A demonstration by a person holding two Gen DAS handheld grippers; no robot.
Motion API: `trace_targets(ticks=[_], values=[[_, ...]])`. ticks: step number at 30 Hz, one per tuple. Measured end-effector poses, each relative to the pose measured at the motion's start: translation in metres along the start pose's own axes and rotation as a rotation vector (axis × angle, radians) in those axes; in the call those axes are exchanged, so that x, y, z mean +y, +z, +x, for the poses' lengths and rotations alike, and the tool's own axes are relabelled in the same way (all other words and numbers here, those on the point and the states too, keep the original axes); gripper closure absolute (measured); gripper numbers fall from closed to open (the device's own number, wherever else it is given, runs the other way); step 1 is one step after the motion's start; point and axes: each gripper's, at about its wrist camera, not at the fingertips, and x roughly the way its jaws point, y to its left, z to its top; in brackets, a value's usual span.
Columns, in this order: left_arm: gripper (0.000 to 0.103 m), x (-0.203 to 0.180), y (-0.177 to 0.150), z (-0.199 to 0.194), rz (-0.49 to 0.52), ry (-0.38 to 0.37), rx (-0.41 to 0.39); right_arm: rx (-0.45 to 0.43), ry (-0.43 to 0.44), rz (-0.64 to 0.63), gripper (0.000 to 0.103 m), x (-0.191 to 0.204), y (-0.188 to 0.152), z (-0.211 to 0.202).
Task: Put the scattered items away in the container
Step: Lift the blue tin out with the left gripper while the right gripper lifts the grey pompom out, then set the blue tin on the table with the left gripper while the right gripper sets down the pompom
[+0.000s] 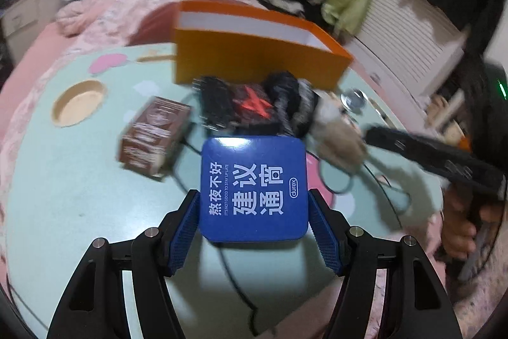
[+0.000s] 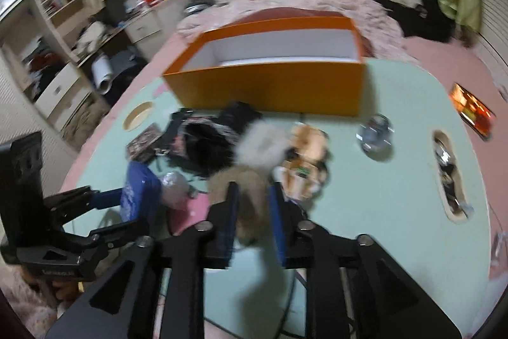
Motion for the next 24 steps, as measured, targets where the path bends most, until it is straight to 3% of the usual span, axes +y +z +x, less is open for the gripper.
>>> trace_targets(ticks=[1, 2, 3, 5, 8, 10, 11, 13, 24], values=[[0.036, 0.005, 0.0, -0.003, -0.027, 0.011, -0.015, -0.023, 0.0, 0.02, 0.057, -0.005, -0.004, -0.006], [0.035, 0.011, 0.0, -0.004, -0.049, 0.014, -0.024, -0.049, -0.007, 0.035, 0.042, -0.009, -0.009, -0.011], [0.033, 0.014, 0.0, -0.005, -0.058, 0.01, -0.027, -0.076, -0.023, 0.041, 0.033, -0.011, -0.014, -0.016], [0.029, 0.014, -0.003, -0.004, -0.048, 0.017, -0.017, -0.122, -0.081, 0.025, 0.032, -0.012, -0.025, -0.024], [0.023, 0.009, -0.009, 0.001, -0.001, 0.08, -0.003, -0.12, -0.157, -0.022, 0.032, -0.008, -0.04, -0.022], [0.006, 0.002, -0.013, 0.004, 0.053, 0.143, 0.009, -0.105, -0.183, -0.04, 0.031, -0.004, -0.048, -0.016], [0.005, -0.003, -0.016, 0.007, 0.091, 0.19, 0.022, -0.088, -0.204, -0.05, 0.025, -0.002, -0.05, -0.009], [0.001, -0.012, -0.021, 0.011, 0.162, 0.244, 0.029, -0.082, -0.32, -0.131, 0.001, 0.01, -0.052, 0.005], [0.0, -0.003, -0.024, 0.009, 0.146, 0.228, 0.005, -0.086, -0.272, -0.144, 0.0, 0.002, -0.049, 0.023]])
